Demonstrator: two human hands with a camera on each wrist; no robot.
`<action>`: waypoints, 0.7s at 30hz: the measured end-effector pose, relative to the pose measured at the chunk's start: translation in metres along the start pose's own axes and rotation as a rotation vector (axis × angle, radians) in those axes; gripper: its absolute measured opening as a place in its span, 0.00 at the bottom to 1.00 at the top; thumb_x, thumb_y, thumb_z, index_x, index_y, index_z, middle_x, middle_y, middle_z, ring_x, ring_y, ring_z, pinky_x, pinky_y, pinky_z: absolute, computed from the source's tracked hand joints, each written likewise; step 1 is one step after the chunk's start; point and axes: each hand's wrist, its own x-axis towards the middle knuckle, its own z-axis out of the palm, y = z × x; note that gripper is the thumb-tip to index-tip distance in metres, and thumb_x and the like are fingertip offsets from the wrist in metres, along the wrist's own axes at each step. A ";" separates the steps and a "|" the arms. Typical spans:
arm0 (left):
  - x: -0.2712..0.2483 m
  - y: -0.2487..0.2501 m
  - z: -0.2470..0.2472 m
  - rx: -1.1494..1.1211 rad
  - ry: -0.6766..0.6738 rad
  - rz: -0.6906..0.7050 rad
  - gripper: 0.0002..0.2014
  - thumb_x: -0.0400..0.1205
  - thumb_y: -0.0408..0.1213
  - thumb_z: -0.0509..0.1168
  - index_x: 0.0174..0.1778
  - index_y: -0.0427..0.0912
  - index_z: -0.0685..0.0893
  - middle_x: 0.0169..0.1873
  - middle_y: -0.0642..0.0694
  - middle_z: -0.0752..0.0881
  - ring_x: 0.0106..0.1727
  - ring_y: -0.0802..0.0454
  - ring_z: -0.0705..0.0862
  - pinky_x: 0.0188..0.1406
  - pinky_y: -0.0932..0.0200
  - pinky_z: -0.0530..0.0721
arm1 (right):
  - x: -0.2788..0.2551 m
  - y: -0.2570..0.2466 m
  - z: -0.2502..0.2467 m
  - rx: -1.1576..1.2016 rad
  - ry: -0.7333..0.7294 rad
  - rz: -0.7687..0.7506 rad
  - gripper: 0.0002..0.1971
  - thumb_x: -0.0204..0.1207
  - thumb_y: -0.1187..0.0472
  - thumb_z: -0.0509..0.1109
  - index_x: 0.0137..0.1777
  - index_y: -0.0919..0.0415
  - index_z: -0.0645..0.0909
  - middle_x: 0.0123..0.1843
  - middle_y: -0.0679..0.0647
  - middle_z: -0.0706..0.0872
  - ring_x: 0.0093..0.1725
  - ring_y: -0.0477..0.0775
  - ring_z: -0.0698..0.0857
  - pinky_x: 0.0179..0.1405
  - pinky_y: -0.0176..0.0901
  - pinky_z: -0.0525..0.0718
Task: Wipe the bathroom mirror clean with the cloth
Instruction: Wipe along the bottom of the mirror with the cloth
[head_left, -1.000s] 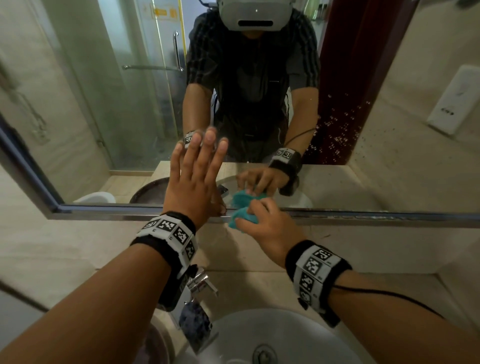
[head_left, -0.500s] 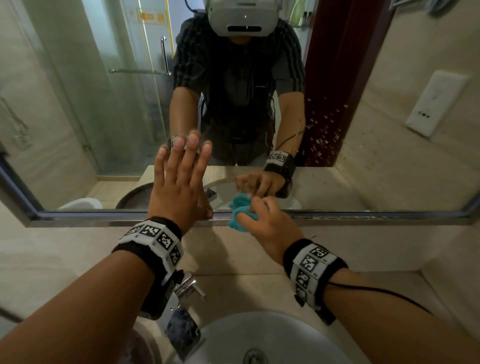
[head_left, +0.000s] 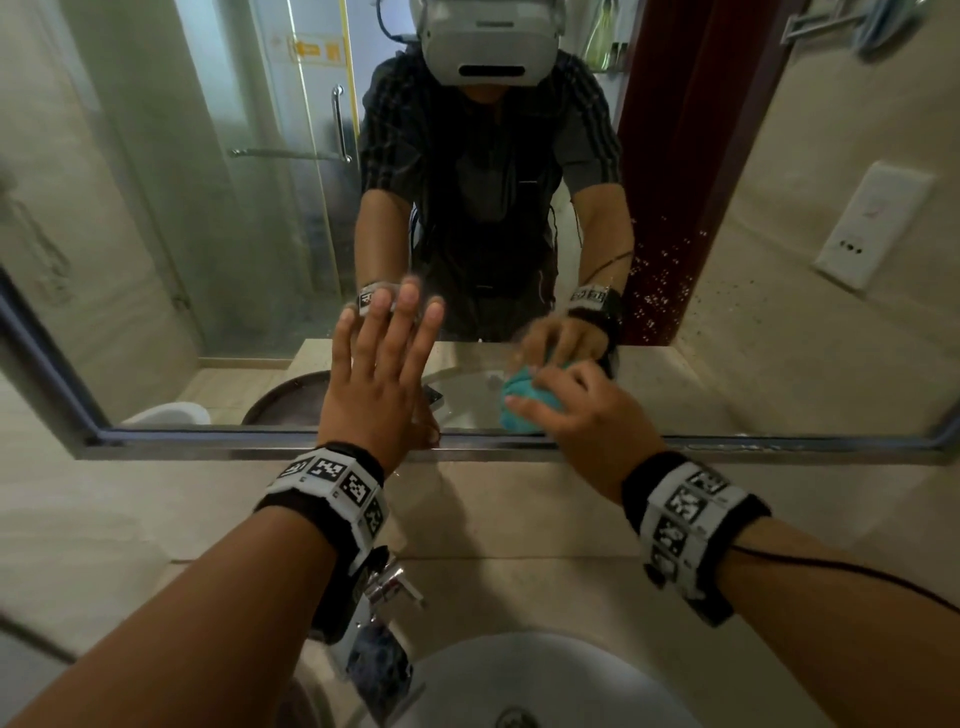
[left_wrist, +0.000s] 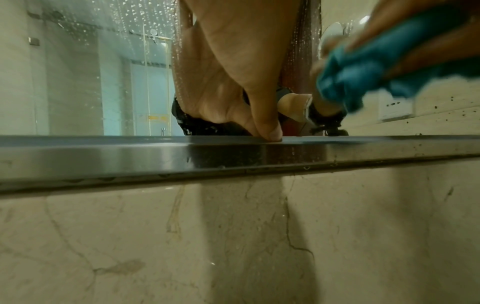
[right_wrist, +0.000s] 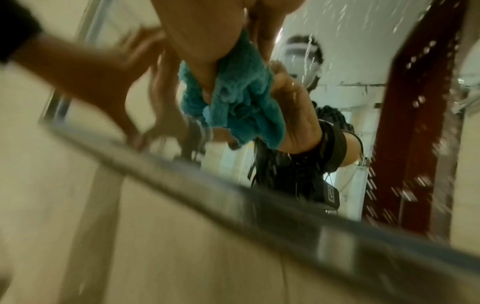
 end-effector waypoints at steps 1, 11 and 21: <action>0.000 0.000 0.000 0.002 -0.002 -0.002 0.78 0.47 0.65 0.80 0.81 0.43 0.33 0.79 0.45 0.27 0.80 0.45 0.30 0.79 0.44 0.32 | 0.009 0.005 -0.009 0.017 0.057 0.013 0.25 0.61 0.62 0.83 0.60 0.60 0.85 0.58 0.65 0.84 0.44 0.64 0.84 0.37 0.51 0.86; 0.000 -0.002 0.003 0.021 -0.006 0.002 0.78 0.48 0.67 0.78 0.81 0.43 0.33 0.79 0.44 0.27 0.80 0.44 0.29 0.79 0.44 0.31 | -0.003 0.003 0.002 -0.007 0.036 -0.058 0.23 0.55 0.62 0.86 0.52 0.58 0.88 0.51 0.63 0.87 0.42 0.65 0.85 0.34 0.49 0.85; 0.000 0.000 0.003 0.007 -0.020 -0.005 0.77 0.49 0.66 0.79 0.81 0.43 0.32 0.79 0.44 0.26 0.80 0.44 0.29 0.79 0.43 0.32 | 0.006 0.006 0.005 0.045 0.182 0.051 0.17 0.73 0.62 0.70 0.62 0.60 0.83 0.60 0.67 0.82 0.56 0.66 0.81 0.53 0.45 0.83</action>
